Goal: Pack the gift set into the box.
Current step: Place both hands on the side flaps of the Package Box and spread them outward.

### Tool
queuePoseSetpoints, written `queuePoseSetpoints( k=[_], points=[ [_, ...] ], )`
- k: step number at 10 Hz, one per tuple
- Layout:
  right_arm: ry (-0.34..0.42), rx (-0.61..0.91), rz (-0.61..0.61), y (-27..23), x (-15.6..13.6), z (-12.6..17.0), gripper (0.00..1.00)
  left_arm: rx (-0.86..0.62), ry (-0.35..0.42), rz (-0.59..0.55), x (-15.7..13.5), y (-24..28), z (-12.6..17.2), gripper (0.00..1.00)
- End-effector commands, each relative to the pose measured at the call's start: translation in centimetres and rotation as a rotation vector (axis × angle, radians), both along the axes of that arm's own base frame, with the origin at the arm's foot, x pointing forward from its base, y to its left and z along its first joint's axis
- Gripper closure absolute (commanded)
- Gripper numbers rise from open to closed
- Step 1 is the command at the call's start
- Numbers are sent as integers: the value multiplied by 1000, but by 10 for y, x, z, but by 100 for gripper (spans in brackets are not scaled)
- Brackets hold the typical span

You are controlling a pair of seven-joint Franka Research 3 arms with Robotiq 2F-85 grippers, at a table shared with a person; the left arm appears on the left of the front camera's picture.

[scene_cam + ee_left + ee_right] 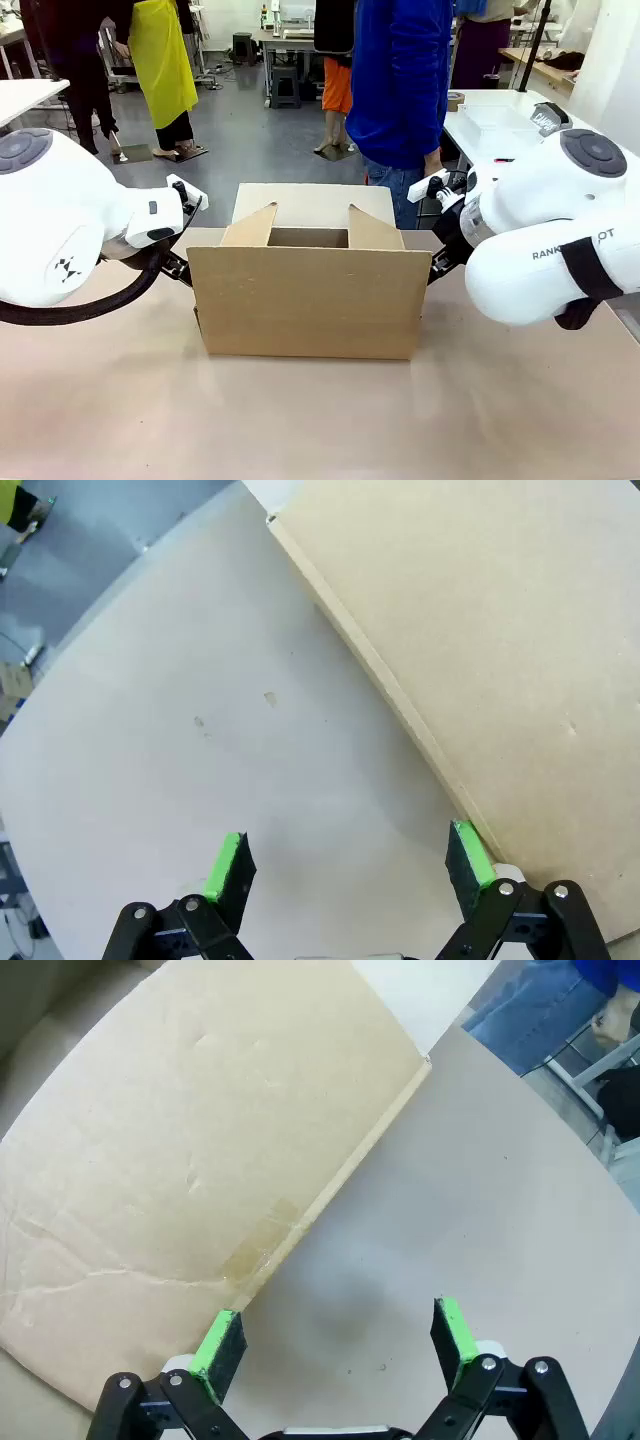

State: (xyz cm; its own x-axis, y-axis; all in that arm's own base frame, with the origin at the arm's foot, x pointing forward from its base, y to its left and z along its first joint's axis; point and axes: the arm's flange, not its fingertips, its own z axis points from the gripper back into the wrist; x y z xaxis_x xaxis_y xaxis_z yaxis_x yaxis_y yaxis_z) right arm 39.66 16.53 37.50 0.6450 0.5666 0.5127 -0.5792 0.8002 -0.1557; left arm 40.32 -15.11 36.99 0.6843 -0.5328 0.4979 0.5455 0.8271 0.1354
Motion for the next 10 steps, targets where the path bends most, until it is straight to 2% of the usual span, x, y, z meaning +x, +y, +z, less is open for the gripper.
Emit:
queuePoseSetpoints(
  k=[1,10],
  points=[
    [0,0,0,0,0,0,0,0,-1,0,0,0,0,0],
    [0,0,0,0,0,0,0,0,-1,0,0,0,0,0]
  ],
)
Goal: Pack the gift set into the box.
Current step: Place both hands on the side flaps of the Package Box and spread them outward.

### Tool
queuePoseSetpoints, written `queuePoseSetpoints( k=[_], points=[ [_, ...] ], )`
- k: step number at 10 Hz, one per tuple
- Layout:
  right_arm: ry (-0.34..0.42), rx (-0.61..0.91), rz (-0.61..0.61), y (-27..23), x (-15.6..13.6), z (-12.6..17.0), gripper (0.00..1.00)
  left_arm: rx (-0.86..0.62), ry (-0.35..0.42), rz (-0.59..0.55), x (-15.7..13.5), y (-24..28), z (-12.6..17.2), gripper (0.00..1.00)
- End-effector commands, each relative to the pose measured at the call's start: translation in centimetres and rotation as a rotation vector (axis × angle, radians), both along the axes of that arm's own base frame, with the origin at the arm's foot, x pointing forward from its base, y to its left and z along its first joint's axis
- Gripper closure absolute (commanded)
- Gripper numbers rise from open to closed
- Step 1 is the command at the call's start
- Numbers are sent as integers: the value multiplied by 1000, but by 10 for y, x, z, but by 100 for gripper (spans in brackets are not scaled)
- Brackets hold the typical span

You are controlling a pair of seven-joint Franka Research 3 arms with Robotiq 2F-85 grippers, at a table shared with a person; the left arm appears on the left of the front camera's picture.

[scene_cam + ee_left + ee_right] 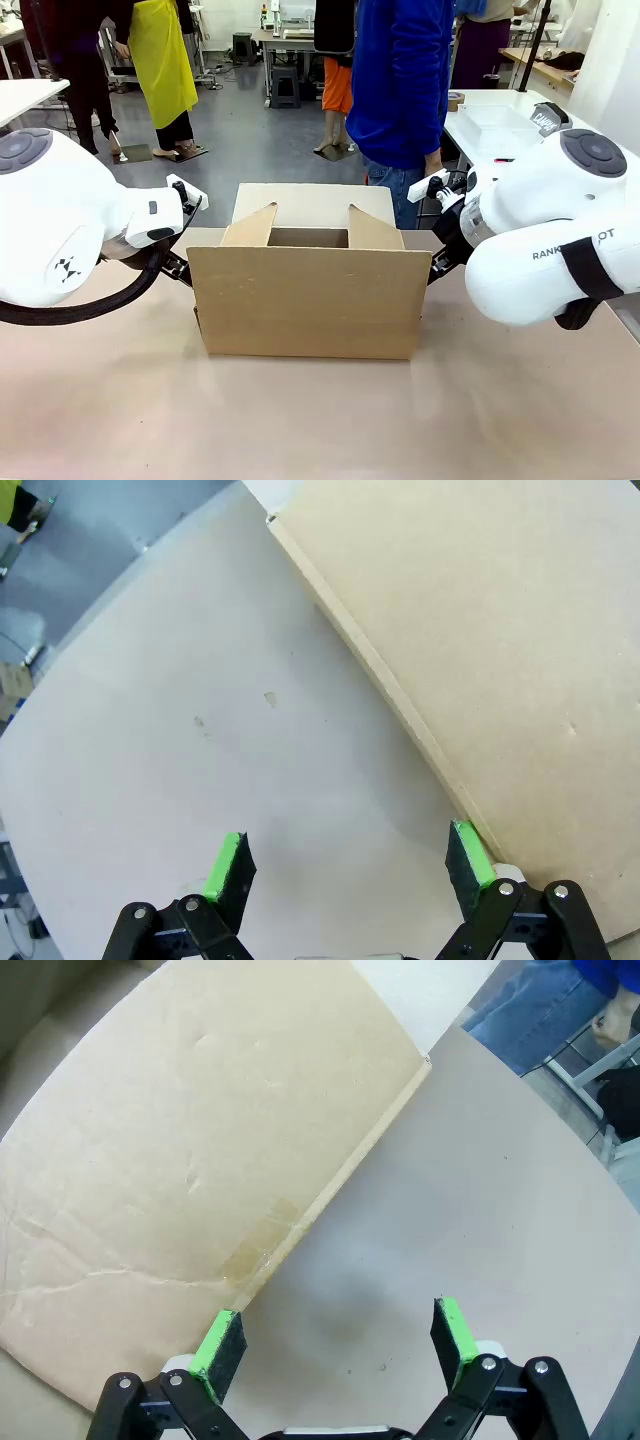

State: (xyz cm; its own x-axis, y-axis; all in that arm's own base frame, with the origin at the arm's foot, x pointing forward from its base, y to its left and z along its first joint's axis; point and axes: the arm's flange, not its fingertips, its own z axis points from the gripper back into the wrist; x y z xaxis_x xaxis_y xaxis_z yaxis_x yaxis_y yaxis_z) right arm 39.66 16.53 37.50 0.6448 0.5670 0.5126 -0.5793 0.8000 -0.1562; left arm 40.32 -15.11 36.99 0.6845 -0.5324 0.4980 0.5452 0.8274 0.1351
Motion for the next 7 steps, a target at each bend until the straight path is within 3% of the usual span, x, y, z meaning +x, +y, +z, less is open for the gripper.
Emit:
queuePoseSetpoints(
  k=[1,4,7],
  points=[
    [0,0,0,0,0,0,0,0,-1,-1,0,0,0,0],
    [0,0,0,0,0,0,0,0,0,0,0,0,0,0],
    [-16,105,-18,-28,-9,52,0,-138,-49,-3,-22,30,61,0]
  ],
)
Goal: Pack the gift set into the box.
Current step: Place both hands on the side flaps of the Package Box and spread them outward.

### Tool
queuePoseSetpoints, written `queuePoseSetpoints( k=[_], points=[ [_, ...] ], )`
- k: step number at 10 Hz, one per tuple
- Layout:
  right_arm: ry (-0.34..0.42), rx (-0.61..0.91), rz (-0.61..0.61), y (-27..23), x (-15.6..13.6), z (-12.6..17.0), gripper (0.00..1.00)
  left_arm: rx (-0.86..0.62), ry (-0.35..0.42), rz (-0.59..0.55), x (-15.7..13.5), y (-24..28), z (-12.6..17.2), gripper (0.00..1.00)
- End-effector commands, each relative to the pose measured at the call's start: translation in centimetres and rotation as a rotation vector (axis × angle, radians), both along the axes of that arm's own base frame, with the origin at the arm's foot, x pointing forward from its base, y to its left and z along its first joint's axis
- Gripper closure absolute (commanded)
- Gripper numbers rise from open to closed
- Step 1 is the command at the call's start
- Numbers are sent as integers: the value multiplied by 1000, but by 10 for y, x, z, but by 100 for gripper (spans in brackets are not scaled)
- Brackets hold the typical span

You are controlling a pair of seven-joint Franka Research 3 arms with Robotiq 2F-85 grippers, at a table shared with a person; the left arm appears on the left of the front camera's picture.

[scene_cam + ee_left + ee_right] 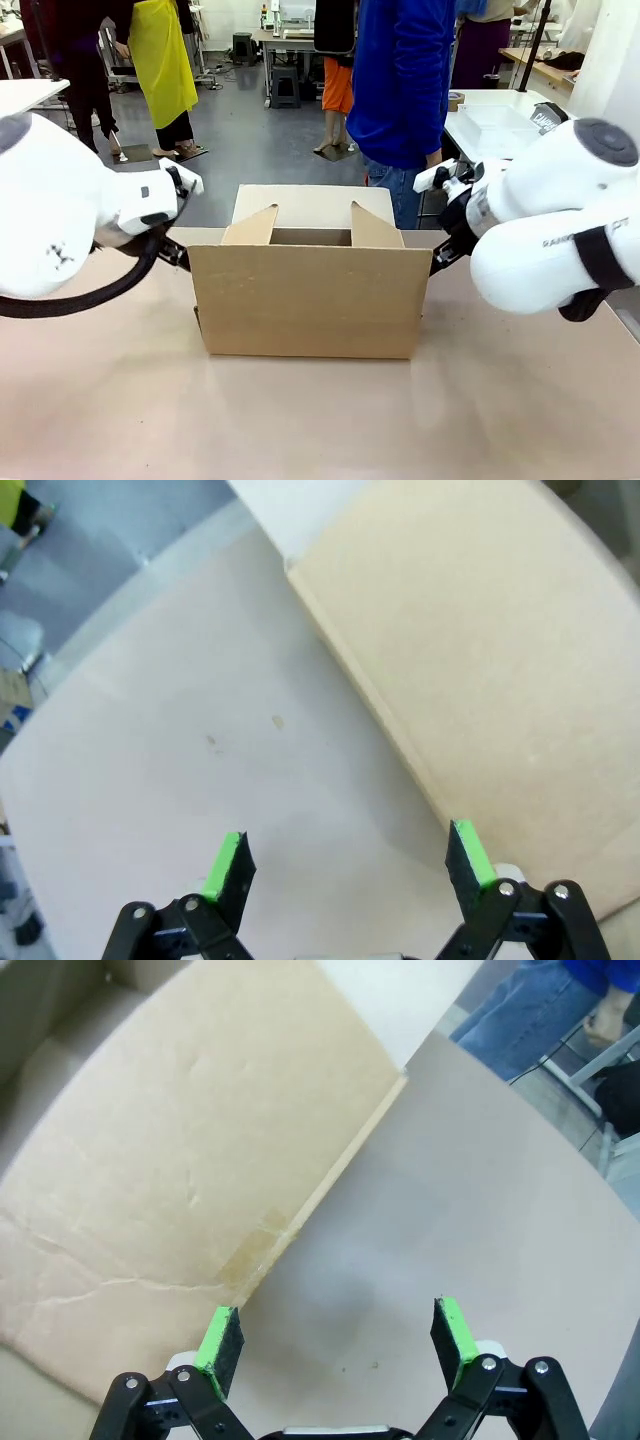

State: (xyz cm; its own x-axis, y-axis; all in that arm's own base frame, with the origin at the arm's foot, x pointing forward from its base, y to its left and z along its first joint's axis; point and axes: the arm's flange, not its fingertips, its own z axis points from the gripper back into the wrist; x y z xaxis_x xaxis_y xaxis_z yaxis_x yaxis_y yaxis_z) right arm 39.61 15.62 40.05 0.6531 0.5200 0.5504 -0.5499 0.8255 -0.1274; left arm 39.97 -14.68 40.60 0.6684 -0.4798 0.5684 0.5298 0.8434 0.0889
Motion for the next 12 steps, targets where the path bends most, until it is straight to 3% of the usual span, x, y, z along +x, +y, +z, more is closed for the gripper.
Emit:
queuePoseSetpoints(
  k=[1,4,6,7,10,12],
  points=[
    [6,121,27,-35,-17,48,0,-55,-12,13,-28,44,47,0],
    [187,427,-44,-109,-38,89,0,-312,-7,-53,-45,119,82,0],
    [283,736,-169,-188,-50,98,0,-699,67,-191,-45,196,79,0],
    [316,880,-237,-227,-57,95,0,-840,90,-153,-43,231,68,0],
    [350,1238,-372,-318,-72,56,0,-1200,143,3,-37,305,18,0],
    [407,1344,-465,-346,-71,14,0,-1273,167,99,-38,320,-11,0]
  ],
)
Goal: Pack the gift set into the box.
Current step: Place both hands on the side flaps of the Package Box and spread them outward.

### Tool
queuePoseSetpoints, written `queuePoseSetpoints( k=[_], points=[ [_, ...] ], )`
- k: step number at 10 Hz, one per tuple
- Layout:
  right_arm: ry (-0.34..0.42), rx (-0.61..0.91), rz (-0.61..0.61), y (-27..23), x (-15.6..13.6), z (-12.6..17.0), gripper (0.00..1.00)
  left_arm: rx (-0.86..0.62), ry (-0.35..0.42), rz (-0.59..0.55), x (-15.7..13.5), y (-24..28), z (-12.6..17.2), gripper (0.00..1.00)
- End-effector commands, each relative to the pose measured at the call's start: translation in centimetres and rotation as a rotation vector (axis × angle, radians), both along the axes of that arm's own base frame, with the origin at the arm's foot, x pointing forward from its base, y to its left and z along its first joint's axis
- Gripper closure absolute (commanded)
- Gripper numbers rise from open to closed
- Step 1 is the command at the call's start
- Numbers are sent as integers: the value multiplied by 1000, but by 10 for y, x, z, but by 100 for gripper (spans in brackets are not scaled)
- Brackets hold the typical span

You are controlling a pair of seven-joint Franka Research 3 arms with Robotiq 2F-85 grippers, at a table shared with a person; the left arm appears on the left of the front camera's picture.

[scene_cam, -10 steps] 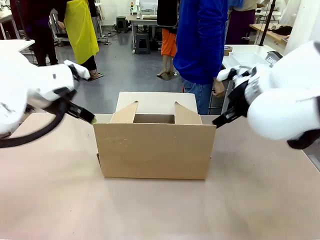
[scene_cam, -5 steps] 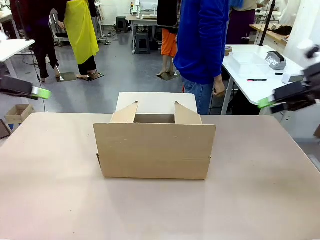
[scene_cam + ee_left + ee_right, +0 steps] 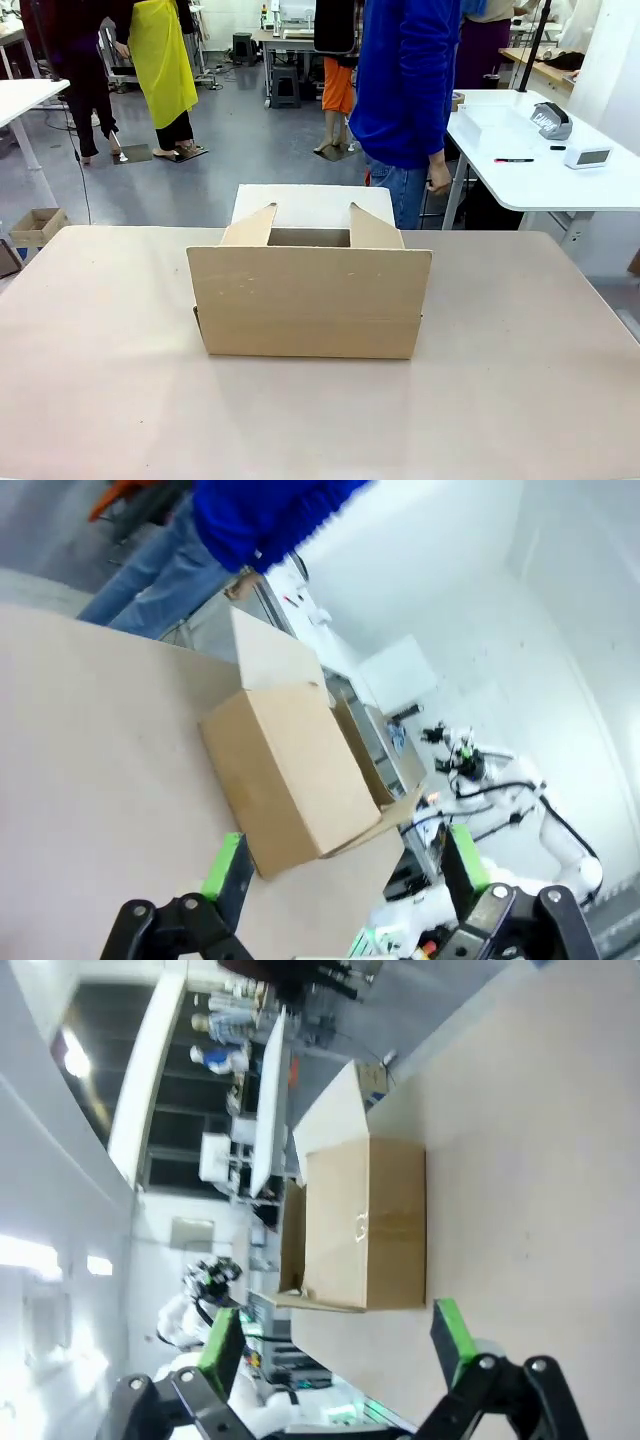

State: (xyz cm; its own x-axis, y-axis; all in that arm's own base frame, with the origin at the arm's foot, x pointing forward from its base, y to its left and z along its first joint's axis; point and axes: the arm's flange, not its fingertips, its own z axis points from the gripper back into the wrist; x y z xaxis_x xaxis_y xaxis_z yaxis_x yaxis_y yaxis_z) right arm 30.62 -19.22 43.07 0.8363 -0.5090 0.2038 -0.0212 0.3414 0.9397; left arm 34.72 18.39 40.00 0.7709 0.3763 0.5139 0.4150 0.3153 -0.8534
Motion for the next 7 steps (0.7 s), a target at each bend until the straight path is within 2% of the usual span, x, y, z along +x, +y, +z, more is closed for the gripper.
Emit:
queuePoseSetpoints(
  k=[1,2,7],
  points=[
    [35,35,-23,1,22,-31,0,14,120,33,17,-9,-9,0],
    [0,0,0,0,0,0,0,0,0,0,0,0,0,0],
    [0,0,0,0,0,0,0,0,0,0,0,0,0,0]
  ],
)
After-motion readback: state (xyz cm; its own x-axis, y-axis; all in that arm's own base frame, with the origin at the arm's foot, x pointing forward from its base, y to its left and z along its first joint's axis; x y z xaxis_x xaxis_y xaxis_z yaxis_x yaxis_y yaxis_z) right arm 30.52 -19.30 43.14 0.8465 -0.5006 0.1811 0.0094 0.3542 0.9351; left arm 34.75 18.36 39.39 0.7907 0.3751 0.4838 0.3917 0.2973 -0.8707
